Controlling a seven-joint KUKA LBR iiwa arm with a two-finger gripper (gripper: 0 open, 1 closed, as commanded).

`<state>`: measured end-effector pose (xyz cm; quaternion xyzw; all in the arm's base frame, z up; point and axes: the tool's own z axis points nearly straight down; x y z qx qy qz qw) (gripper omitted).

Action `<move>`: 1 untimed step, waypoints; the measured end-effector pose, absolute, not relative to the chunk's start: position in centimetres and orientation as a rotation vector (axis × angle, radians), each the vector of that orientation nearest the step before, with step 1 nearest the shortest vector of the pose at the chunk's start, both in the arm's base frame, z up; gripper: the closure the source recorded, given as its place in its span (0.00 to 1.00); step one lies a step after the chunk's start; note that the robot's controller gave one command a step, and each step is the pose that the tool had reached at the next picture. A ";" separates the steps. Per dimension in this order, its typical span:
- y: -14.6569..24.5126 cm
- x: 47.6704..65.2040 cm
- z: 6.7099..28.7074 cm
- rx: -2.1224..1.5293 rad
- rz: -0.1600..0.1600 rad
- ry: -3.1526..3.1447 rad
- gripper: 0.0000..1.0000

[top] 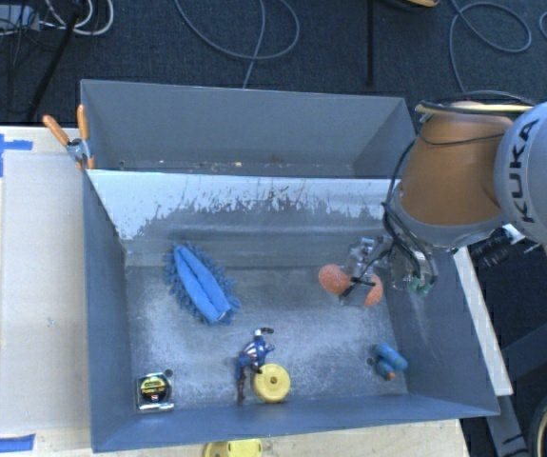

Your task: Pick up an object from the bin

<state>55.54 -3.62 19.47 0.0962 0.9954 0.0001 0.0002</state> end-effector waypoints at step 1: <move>-3.4 54.4 24.8 0.297 0.001 3.133 1.00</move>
Offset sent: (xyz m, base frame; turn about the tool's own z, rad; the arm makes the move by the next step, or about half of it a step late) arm 0.0465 0.0119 0.0493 0.0156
